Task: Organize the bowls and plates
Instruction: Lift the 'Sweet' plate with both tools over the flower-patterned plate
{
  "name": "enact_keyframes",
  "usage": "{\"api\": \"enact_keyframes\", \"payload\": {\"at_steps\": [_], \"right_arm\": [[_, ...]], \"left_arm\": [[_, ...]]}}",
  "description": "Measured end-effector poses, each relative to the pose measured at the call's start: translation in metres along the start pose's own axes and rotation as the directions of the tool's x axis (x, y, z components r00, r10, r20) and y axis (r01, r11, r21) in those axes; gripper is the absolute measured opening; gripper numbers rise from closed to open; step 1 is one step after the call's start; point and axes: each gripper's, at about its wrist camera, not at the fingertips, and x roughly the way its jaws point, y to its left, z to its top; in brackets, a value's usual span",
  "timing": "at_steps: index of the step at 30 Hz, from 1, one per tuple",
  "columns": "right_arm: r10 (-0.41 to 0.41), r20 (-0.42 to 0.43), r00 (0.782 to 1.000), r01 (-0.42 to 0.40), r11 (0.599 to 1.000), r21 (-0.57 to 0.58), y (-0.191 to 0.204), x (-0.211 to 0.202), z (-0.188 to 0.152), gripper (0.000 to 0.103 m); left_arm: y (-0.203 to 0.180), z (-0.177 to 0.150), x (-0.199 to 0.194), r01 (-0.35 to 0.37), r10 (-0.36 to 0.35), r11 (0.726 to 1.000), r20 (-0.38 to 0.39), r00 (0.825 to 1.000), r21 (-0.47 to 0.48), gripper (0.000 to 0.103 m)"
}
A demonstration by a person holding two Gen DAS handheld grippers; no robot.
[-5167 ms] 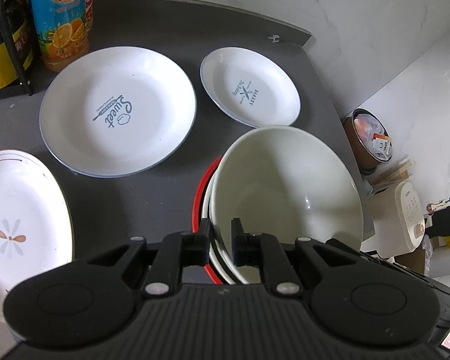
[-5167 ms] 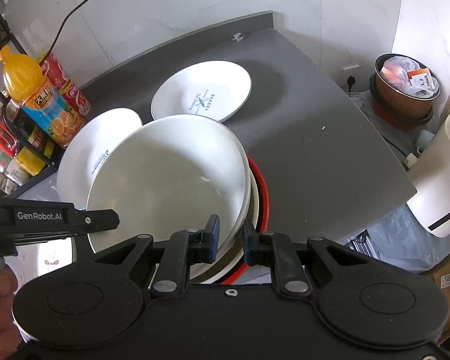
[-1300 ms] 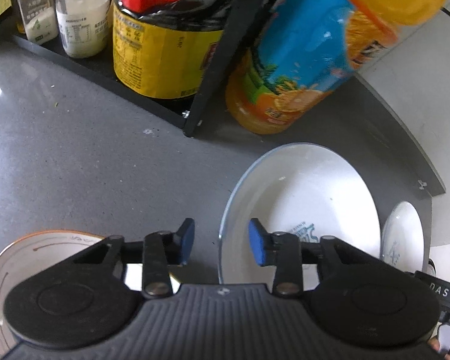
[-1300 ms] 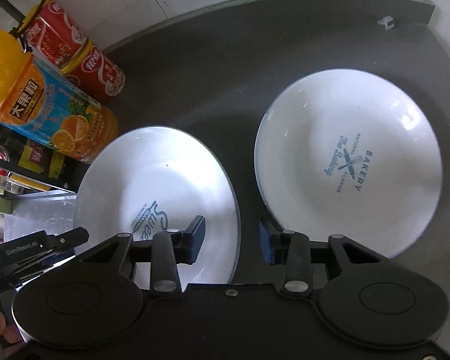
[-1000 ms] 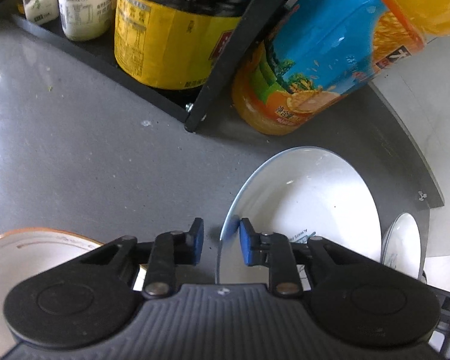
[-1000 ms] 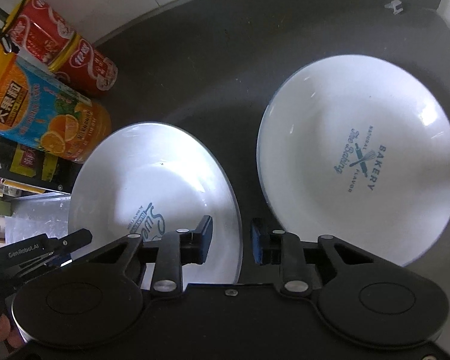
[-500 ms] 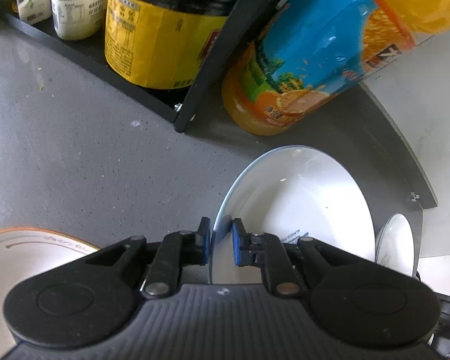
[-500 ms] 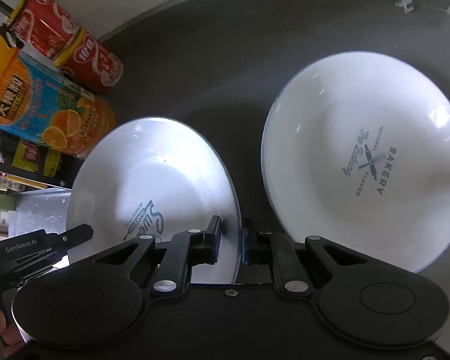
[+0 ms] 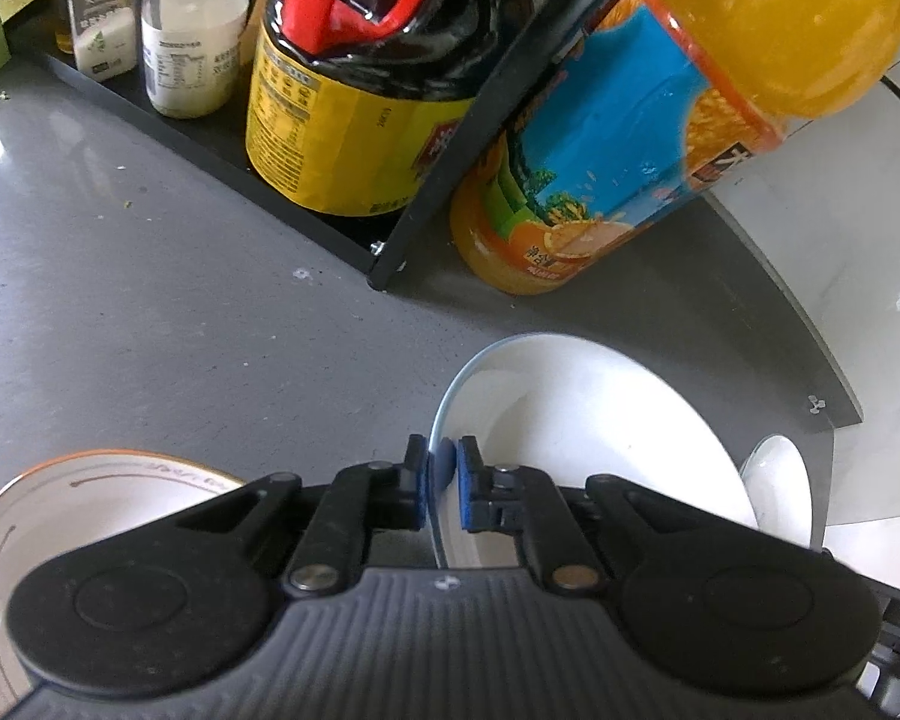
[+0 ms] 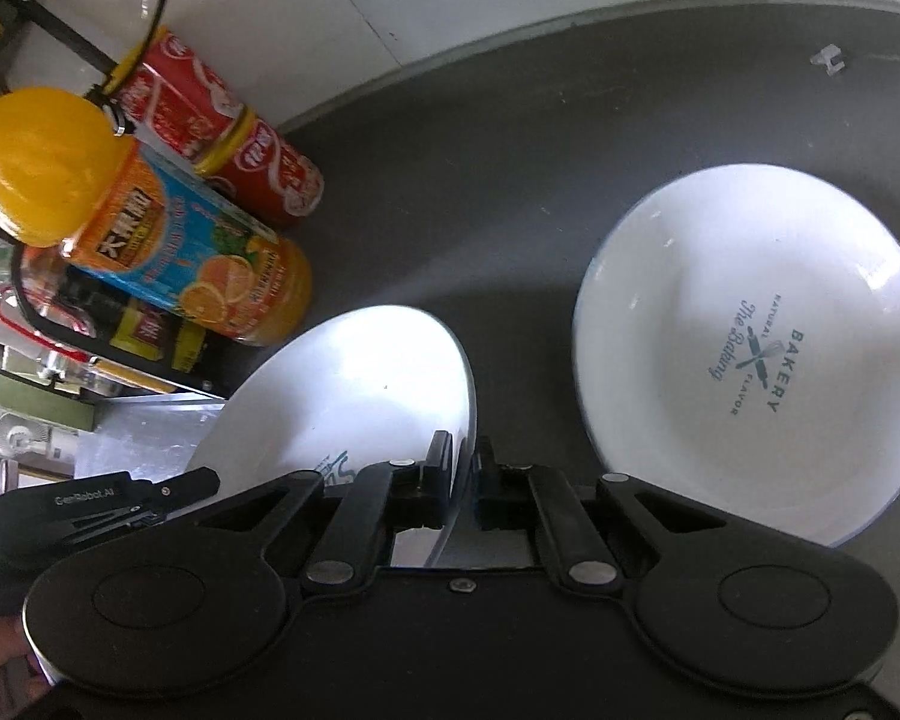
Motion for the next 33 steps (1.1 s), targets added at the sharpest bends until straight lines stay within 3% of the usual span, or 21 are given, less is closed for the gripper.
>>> {"api": "enact_keyframes", "payload": {"at_steps": [12,33], "right_arm": [[0.013,0.073,0.997,-0.012,1.0,-0.017,0.033,-0.022,-0.024,0.007],[-0.064,0.146,0.987,0.055,0.996,0.065,0.101,-0.033,-0.124,0.007]], "left_arm": [[0.017,-0.003,-0.035,0.038,-0.038,0.999,0.036,0.999,0.019,0.008],[0.1,-0.008,-0.08,0.1,-0.099,0.985,-0.016,0.995,0.141,0.008]]}}
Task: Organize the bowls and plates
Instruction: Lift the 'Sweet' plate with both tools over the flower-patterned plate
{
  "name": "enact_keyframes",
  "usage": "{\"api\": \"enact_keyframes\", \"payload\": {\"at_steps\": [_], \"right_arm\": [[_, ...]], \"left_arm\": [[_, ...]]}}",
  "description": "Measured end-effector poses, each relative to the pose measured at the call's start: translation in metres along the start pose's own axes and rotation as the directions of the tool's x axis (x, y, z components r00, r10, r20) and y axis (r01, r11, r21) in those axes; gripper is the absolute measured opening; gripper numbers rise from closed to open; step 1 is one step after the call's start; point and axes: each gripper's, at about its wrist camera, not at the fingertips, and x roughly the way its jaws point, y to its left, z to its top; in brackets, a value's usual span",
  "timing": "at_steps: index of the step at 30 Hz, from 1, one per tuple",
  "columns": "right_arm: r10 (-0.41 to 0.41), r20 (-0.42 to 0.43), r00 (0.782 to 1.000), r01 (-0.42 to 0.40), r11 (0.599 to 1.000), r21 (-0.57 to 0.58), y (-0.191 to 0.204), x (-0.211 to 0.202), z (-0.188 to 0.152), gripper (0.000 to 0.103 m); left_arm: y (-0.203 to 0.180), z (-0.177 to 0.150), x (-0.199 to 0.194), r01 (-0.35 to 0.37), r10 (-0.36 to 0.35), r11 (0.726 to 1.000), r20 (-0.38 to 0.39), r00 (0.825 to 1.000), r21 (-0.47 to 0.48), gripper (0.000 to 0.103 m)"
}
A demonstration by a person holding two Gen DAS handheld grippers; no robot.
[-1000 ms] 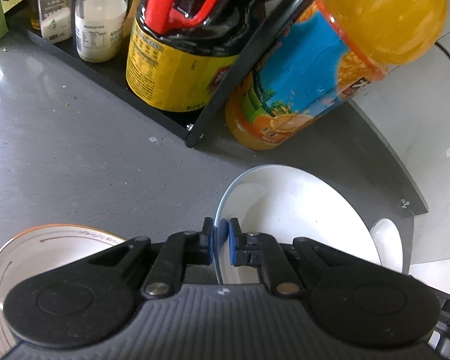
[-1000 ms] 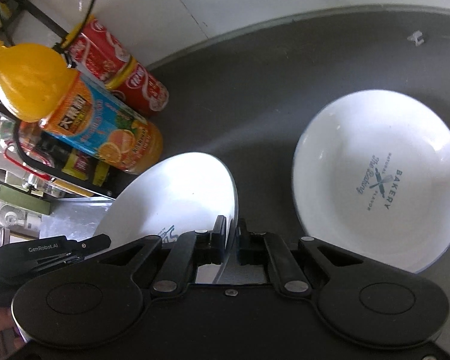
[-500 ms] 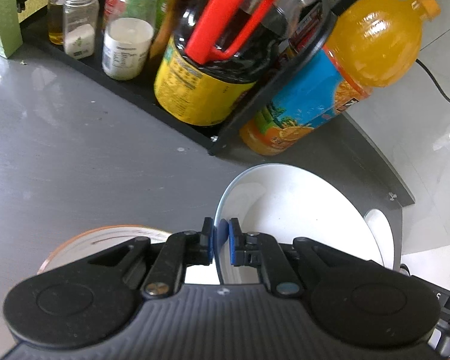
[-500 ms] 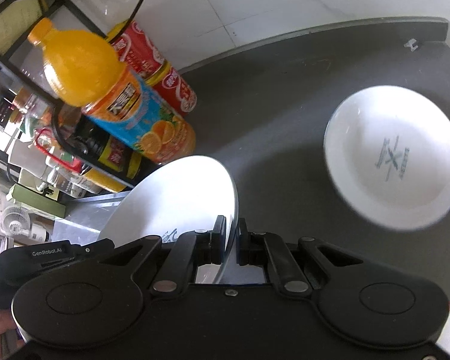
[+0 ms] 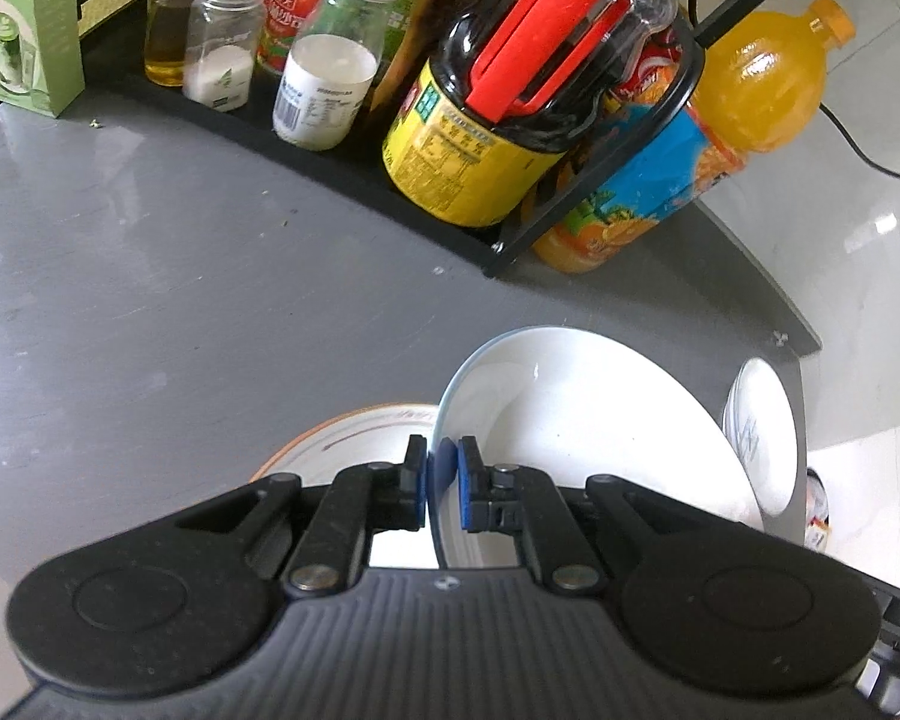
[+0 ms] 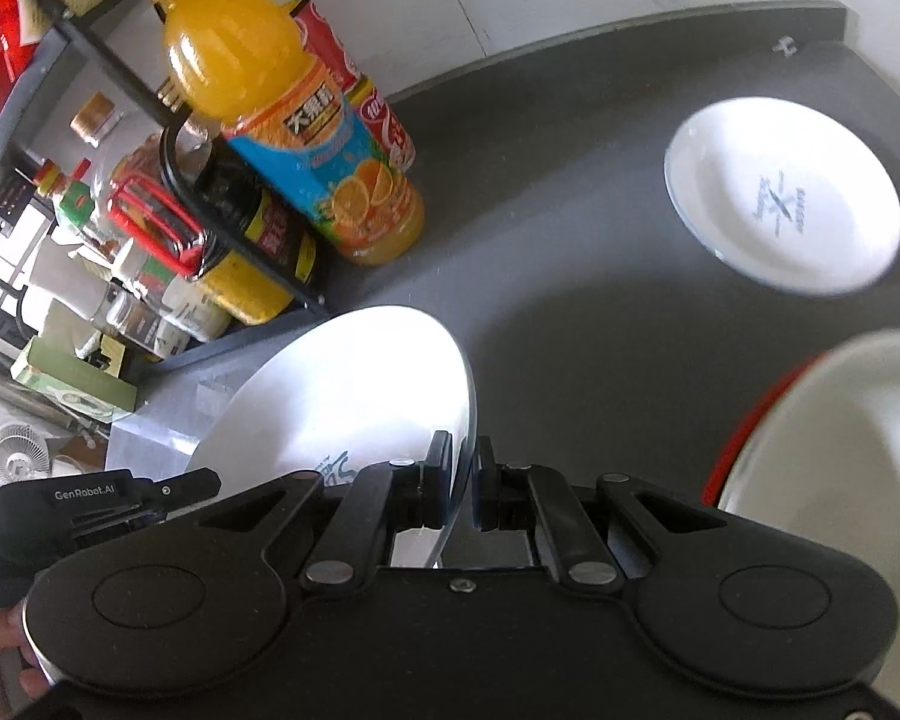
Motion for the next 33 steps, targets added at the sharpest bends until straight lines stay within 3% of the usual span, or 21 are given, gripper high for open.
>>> {"api": "enact_keyframes", "payload": {"at_steps": [19,33], "right_arm": [[-0.066,0.017,0.998,0.065,0.997,0.05,0.016,-0.011,-0.072,0.007],[-0.106,0.006,0.994,0.106,0.994,0.014,0.03,-0.002,-0.094,0.008]], "left_arm": [[0.032,-0.029,-0.009,0.018,-0.013,0.996,-0.064,0.998,0.086,0.008],[0.047,-0.033,-0.003,0.004,0.004,0.994,-0.077,0.997,0.109,0.009]]}}
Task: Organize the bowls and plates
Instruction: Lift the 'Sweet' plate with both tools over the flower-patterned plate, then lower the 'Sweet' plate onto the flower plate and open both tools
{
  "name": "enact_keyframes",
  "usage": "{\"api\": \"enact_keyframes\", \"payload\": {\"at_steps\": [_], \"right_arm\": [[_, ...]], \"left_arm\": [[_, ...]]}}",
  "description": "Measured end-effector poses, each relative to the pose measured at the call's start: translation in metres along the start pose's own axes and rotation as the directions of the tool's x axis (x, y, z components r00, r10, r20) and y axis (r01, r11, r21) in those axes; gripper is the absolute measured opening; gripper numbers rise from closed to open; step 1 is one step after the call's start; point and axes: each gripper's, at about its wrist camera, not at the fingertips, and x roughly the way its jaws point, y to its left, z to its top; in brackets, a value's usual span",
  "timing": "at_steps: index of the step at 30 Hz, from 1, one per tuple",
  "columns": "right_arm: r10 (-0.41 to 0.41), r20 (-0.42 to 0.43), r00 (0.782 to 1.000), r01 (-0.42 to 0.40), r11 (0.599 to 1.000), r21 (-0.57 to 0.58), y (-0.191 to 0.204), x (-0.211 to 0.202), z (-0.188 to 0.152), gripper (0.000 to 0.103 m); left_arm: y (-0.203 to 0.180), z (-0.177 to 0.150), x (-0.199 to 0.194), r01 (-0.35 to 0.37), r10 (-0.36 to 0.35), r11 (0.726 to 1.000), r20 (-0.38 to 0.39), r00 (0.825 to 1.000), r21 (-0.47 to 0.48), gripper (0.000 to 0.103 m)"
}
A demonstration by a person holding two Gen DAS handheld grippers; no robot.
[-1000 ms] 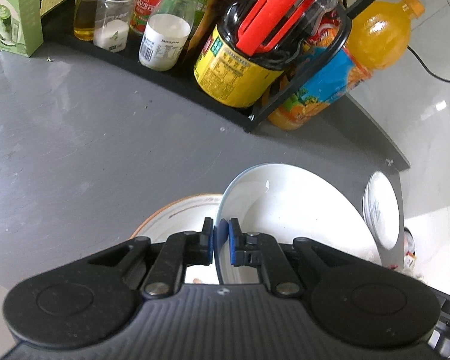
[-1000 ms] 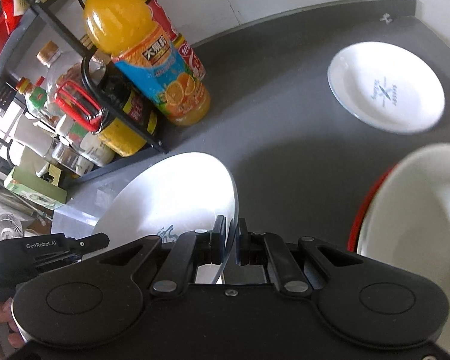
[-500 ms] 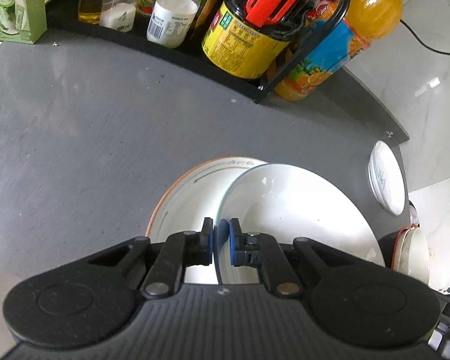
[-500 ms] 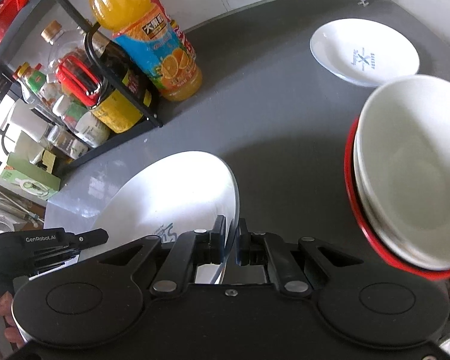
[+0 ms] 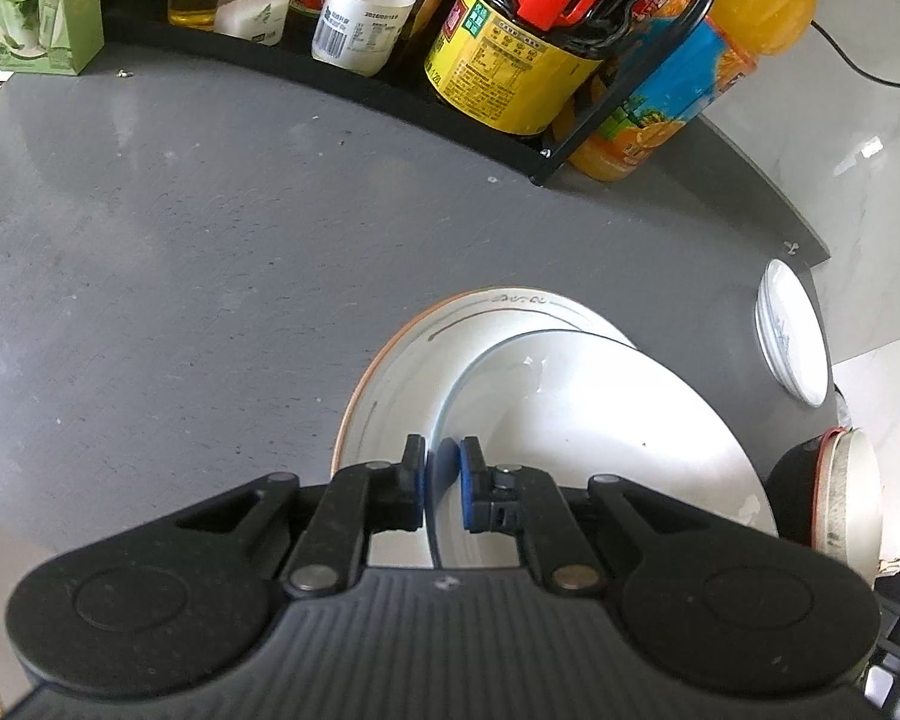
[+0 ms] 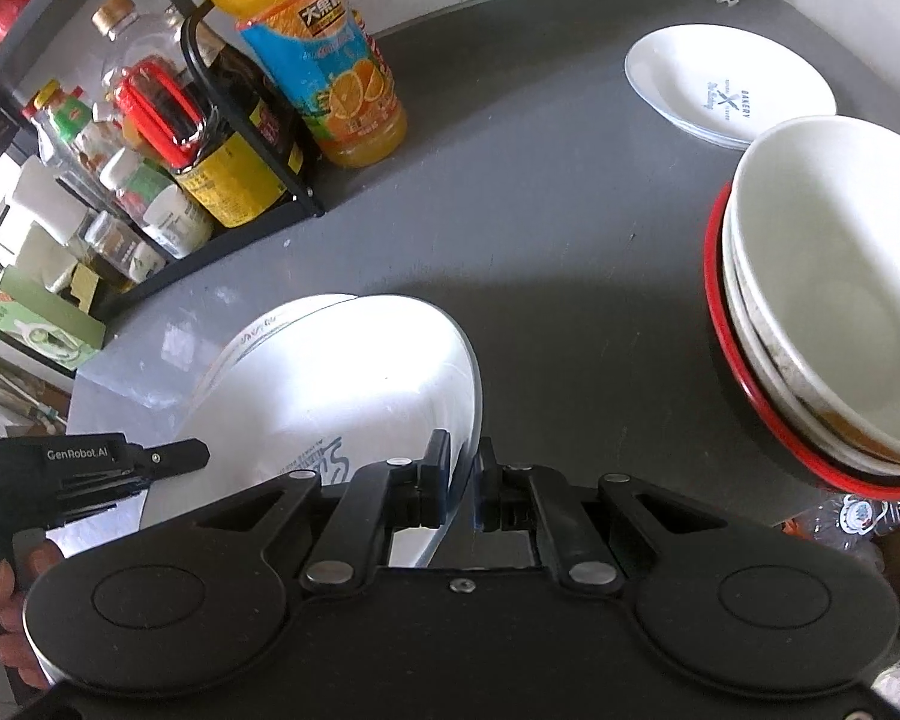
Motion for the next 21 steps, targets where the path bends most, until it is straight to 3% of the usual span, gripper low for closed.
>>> {"api": "enact_keyframes", "payload": {"at_steps": [21], "right_arm": [[-0.044,0.001,0.999,0.044,0.997,-0.06,0.007,0.013,-0.013,0.009]], "left_arm": [[0.002,-0.006,0.011,-0.044,0.044,0.999,-0.003,0.999,0.031,0.015]]}}
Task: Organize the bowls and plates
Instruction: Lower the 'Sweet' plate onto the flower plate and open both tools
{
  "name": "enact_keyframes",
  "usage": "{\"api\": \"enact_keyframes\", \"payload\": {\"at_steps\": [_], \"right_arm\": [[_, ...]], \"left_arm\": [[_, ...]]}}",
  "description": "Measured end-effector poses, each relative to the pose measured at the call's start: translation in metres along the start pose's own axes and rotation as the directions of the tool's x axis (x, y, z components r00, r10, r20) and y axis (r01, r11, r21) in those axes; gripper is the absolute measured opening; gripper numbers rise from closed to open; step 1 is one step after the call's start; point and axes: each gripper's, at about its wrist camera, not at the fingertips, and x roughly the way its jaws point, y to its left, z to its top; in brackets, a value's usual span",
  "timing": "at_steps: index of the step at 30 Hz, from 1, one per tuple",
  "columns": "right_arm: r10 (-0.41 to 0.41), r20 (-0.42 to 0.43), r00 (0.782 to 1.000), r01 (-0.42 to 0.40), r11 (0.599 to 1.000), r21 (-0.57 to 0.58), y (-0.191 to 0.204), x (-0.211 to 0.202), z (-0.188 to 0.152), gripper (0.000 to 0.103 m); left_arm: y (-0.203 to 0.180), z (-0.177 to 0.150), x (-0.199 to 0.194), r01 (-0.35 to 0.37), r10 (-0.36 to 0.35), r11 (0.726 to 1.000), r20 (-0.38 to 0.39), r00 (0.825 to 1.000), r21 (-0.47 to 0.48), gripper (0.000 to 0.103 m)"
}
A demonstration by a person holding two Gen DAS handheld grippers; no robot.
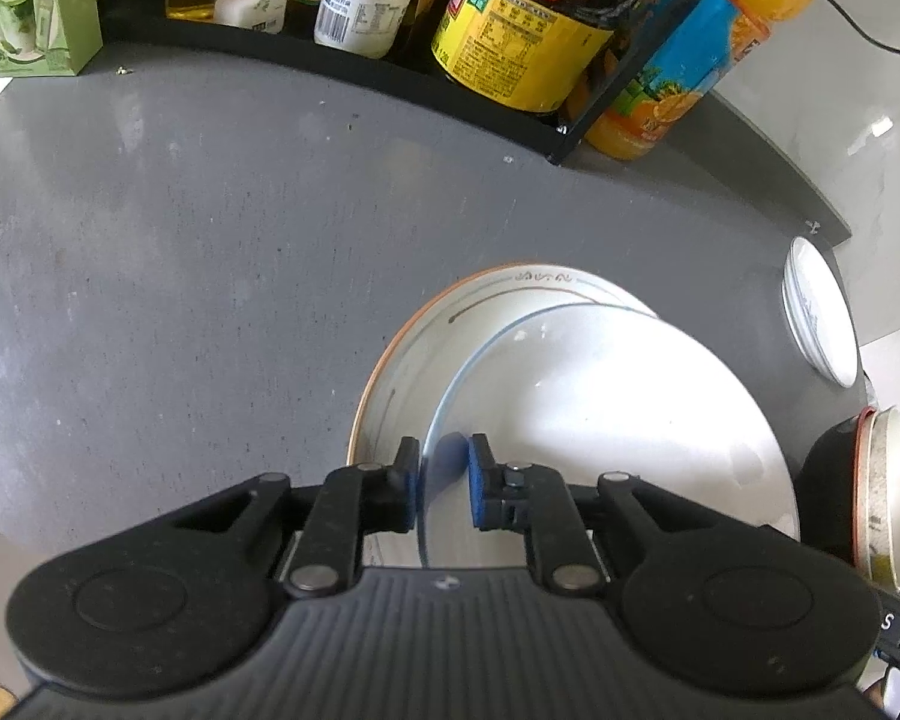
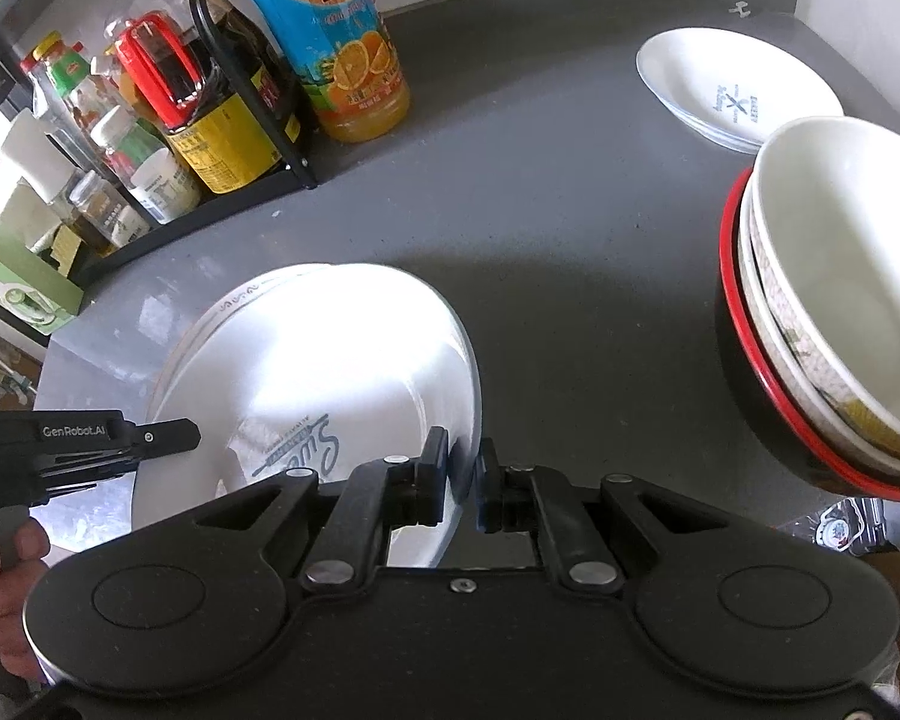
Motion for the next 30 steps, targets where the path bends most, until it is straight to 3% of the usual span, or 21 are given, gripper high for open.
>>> {"api": "enact_keyframes", "payload": {"at_steps": [11,19,30], "right_arm": [[-0.004,0.006,1.0,0.004,1.0,-0.006,0.001,0.004,0.002,0.009],[-0.007,0.009,1.0,0.007,1.0,-0.015,0.005,0.008,0.003,0.011],[-0.019,-0.003,1.0,0.019,0.999,-0.036,0.016,0.023,-0.001,0.015]], "left_arm": [[-0.006,0.006,0.002,-0.04,0.041,0.998,-0.03,0.999,0.041,0.018],[-0.009,0.017,-0.024,-0.075,0.072,0.995,0.04,0.997,0.07,0.039],[0.008,0.014,-0.025,-0.121,0.12,0.991,0.026,0.992,0.051,0.041]]}}
